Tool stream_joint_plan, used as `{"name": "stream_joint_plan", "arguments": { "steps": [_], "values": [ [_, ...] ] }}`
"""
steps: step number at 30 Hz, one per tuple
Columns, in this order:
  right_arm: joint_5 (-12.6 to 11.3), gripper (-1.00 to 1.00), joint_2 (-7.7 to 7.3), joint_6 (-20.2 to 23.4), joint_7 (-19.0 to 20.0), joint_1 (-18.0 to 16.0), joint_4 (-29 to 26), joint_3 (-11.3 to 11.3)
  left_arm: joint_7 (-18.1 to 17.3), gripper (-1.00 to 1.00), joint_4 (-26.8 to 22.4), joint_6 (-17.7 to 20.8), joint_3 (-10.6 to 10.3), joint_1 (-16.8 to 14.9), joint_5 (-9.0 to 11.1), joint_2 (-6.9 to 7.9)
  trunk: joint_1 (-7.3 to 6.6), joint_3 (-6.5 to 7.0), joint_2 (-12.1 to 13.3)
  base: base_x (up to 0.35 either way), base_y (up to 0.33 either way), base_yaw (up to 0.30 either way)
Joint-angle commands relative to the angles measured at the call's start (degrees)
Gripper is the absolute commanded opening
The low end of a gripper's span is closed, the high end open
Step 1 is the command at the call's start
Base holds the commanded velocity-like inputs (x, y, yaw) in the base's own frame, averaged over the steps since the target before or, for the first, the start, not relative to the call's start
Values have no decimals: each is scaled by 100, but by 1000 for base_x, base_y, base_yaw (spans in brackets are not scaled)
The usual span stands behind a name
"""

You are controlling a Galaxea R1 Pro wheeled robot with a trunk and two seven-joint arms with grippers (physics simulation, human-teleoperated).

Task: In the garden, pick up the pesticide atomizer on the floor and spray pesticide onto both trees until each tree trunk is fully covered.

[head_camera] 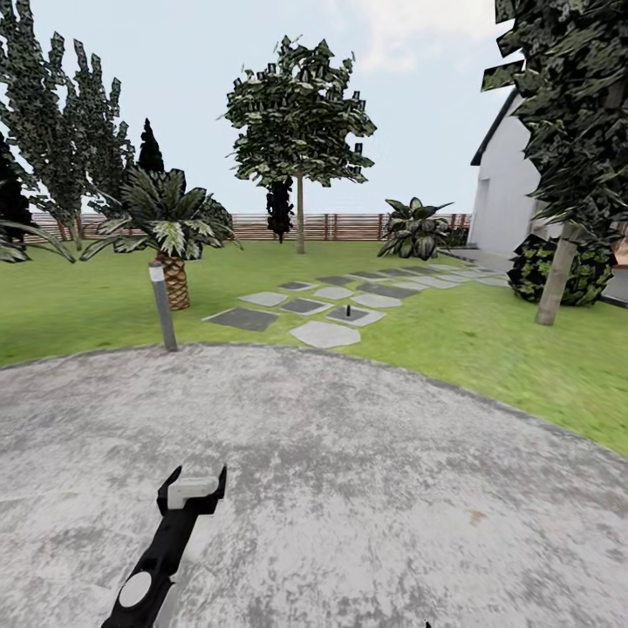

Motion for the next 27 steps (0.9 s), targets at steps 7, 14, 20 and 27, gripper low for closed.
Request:
{"name": "stream_joint_plan", "arguments": {
  "steps": [7,14,20,27],
  "values": [
    [-30,100,5,14,6,0,-2,1,-8,100,160,95,-3,0,6,0,0,0,0,333,103,0],
    [-37,100,4,9,12,0,-3,-18,0,100,197,102,10,0,-14,11,0,0,0,332,97,0],
    [-41,100,-2,14,15,0,-20,-25,0,100,197,567,10,0,-11,10,0,0,0,332,90,0],
    [-34,100,6,14,15,0,-34,-27,0,100,197,1259,3,-105,-24,10,0,0,0,334,79,0]
  ]
}}
